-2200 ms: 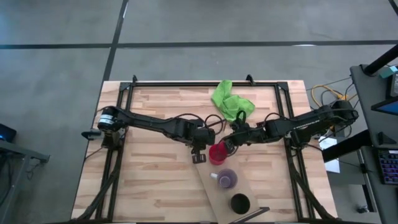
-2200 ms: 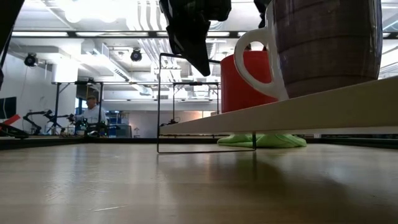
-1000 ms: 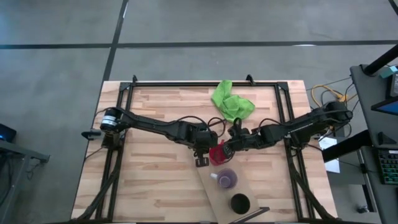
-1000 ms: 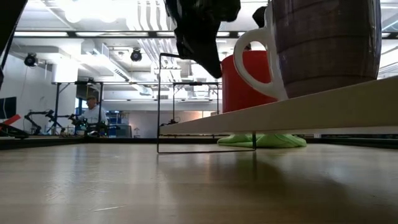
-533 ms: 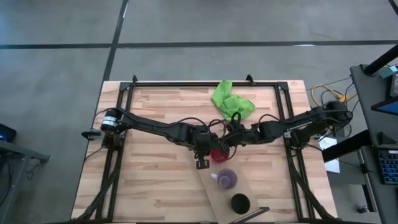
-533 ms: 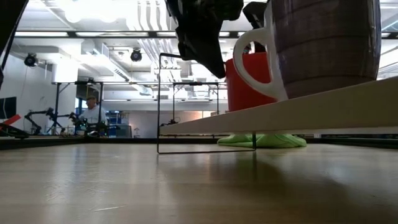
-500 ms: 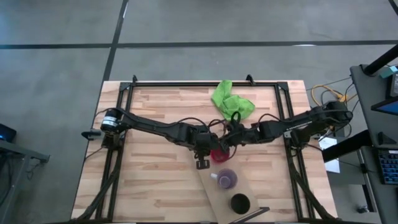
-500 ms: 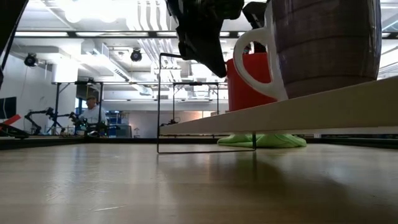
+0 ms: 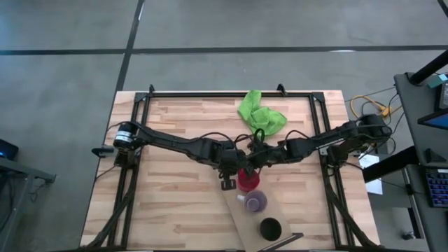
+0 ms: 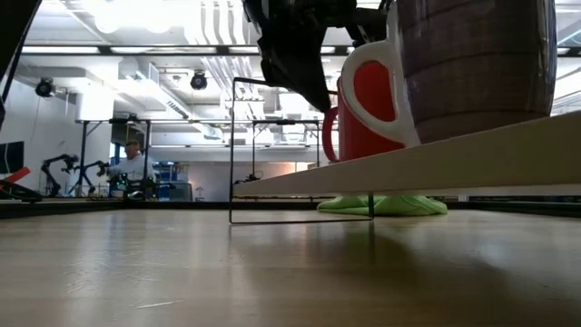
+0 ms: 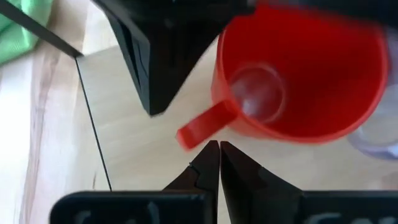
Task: Stack small to large cups/mugs on shelf
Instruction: Put the red mug on the shelf
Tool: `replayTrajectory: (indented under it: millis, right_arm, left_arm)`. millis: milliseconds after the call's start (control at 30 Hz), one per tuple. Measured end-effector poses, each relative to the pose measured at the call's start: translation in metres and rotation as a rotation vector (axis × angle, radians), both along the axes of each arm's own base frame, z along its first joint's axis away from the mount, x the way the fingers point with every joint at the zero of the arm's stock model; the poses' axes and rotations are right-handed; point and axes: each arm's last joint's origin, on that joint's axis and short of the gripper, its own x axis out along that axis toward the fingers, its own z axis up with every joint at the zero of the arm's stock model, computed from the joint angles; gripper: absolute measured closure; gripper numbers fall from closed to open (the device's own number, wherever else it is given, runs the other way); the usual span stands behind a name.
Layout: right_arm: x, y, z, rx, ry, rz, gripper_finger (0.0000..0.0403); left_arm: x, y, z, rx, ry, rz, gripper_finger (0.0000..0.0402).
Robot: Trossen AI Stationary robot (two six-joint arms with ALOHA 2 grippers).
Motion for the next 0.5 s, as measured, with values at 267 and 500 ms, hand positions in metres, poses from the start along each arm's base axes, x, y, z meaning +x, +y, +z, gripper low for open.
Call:
replayTrajectory:
  millis: [267,500]
  right_arm:
    - [-0.001,0.000,0.004,-0.014,-0.011,0.010,0.0394]
    - [-0.008,-0.001,0.017,-0.035,0.054,0.017,0.0394]
  left_arm:
    - [-0.008,0.002,0.003,0.019,0.054,0.004,0.0402]
    - [-0.016,0.005,0.022,0.055,-0.006,0.032,0.0402]
